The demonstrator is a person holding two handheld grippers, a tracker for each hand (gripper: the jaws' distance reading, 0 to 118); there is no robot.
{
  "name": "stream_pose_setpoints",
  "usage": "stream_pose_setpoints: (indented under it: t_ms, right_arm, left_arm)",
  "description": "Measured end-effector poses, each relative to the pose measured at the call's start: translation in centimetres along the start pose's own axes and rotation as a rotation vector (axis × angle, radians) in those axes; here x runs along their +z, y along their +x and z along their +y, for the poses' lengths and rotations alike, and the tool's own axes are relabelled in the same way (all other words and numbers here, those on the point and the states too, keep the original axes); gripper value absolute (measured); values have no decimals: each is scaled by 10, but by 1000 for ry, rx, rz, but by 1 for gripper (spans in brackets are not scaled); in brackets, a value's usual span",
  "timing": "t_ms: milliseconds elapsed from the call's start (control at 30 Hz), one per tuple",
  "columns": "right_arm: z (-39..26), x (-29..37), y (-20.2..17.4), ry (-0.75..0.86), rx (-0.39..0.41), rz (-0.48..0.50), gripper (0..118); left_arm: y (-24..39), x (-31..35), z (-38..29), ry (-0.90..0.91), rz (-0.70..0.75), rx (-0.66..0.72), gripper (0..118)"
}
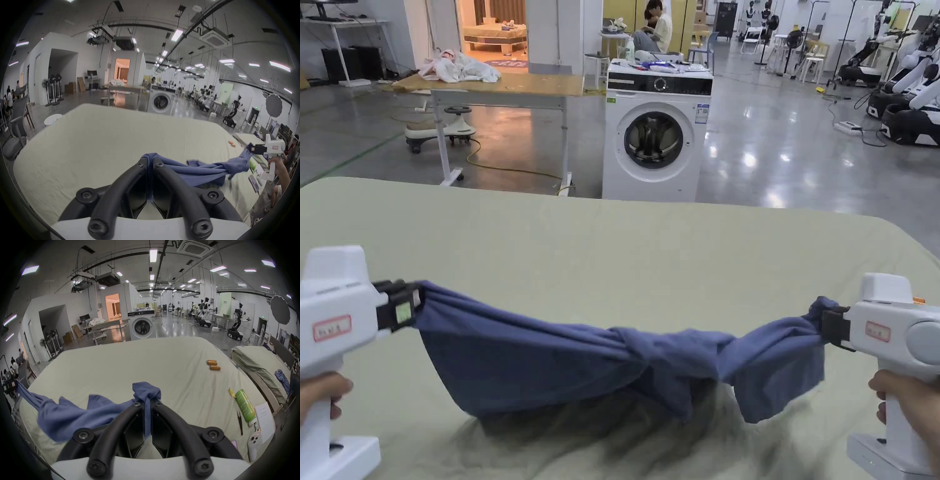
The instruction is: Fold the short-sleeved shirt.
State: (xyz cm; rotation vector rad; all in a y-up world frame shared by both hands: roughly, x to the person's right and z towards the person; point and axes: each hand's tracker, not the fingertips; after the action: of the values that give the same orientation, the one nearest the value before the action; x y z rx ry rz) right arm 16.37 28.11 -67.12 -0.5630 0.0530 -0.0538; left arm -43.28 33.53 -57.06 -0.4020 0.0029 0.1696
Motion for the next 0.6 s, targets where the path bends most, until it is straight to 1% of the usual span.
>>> stream_pose_setpoints:
  t_ms: [67, 100, 233, 300, 400, 467, 600]
  right_arm:
    - [14, 21, -7, 23, -13, -6, 4]
    - [20, 27, -9, 37, -6, -9, 4]
    - [51, 51, -21, 126, 26, -2, 4]
    - [67, 62, -32, 179, 53, 2, 4]
    - [96, 74, -43, 265, 90, -41, 4]
    - [117, 78, -44, 303, 67, -39, 4]
    - [156, 84, -50, 360, 70, -59, 4]
  left_arm:
    - [-3, 6, 24, 44, 8, -13, 1]
    - [-4, 8, 35, 67, 27, -20, 1]
    - [-1, 7, 78, 100, 34, -34, 1]
    - [5, 3, 96, 116, 38, -69, 1]
    - [16, -9, 120, 135, 83, -133, 1]
    - [19, -14, 136, 146, 91, -133, 1]
    - [15, -25, 163, 172, 98, -126, 1]
